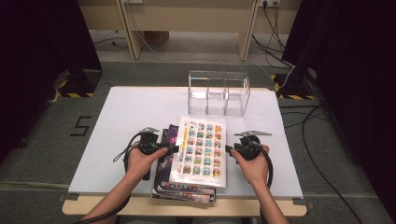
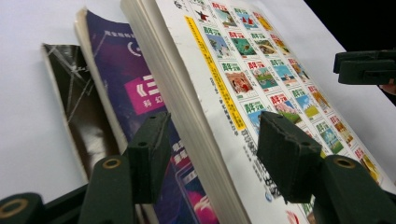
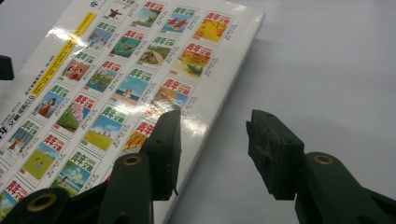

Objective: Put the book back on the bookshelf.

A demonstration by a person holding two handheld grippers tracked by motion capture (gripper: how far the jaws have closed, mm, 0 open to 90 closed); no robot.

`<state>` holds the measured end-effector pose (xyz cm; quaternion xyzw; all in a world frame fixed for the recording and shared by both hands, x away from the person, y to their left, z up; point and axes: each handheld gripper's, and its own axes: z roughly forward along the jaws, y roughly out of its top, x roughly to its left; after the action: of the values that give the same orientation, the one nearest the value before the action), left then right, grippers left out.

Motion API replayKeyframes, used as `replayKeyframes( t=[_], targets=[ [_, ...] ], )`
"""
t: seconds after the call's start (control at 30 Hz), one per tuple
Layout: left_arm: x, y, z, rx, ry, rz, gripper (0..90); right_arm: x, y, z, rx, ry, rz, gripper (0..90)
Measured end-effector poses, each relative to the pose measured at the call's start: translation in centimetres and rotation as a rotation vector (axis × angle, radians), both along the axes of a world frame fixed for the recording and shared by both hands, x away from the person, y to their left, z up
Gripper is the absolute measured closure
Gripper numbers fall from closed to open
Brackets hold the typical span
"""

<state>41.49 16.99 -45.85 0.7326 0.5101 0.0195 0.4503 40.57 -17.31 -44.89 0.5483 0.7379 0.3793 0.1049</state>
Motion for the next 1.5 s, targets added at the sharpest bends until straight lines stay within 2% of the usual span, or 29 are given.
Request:
replayKeyframes(
  t=[0.1, 0.27, 0.57, 0.6, 0.77, 0.97, 1.07, 1.17, 1.23, 1.27, 1.3, 1.37, 1.43, 1.47, 1.5],
  targets=[
    [0.9, -0.9, -0.2, 0.005, 0.017, 0.006, 43.0, 0.7, 0.5, -0.1, 0.013, 0.028, 0.015, 53.3],
    [1.4, -1.6, -0.5, 0.033, 0.044, 0.025, 43.0, 1.5, 0.7, -0.3, 0.039, 0.067, 0.026, 52.3],
    [1.7, -1.9, -0.9, 0.031, 0.069, 0.029, 42.9, 2.5, 1.2, -1.2, 0.077, 0.133, 0.046, 49.9],
    [1.8, -1.9, -0.9, 0.015, 0.083, 0.04, 43.2, 2.7, 1.3, -1.3, 0.104, 0.146, 0.04, 48.5],
    [1.6, -2.0, -0.7, 0.025, 0.069, 0.052, 46.8, 3.1, 1.4, -1.4, 0.113, 0.157, 0.034, 46.2],
    [1.1, -1.5, -0.3, -0.049, 0.065, 0.088, 51.3, 3.1, 1.5, -1.4, 0.112, 0.16, 0.023, 46.0],
    [0.7, -1.2, 0.1, -0.081, 0.067, 0.09, 56.8, 3.1, 1.5, -1.5, 0.117, 0.157, 0.019, 45.7],
    [0.5, -1.1, 0.2, -0.098, 0.079, 0.089, 61.3, 3.1, 1.6, -1.4, 0.113, 0.162, 0.016, 45.7],
    [0.0, -1.2, -0.1, -0.124, 0.122, 0.076, 62.9, 3.1, 1.6, -1.4, 0.112, 0.163, 0.015, 45.5],
    [0.0, -1.2, -0.1, -0.124, 0.122, 0.076, 63.3, 3.1, 1.6, -1.4, 0.112, 0.164, 0.012, 45.5],
    [-0.4, -1.4, -0.5, -0.146, 0.151, 0.063, 63.6, 3.1, 1.6, -1.4, 0.113, 0.162, 0.011, 45.4],
    [-0.5, -1.4, -0.6, -0.147, 0.154, 0.06, 63.9, 3.1, 1.6, -1.4, 0.112, 0.162, 0.012, 45.4],
    [-0.7, -1.6, -0.6, -0.133, 0.141, 0.056, 65.6, 3.1, 1.6, -1.4, 0.107, 0.163, 0.013, 45.3],
    [-0.7, -1.5, -0.6, -0.141, 0.142, 0.053, 67.6, 3.1, 1.6, -1.3, 0.101, 0.163, 0.015, 45.2],
    [-0.7, -1.3, -0.4, -0.17, 0.153, 0.05, 73.0, 3.2, 1.6, -1.3, 0.097, 0.168, 0.019, 45.0]
  ],
)
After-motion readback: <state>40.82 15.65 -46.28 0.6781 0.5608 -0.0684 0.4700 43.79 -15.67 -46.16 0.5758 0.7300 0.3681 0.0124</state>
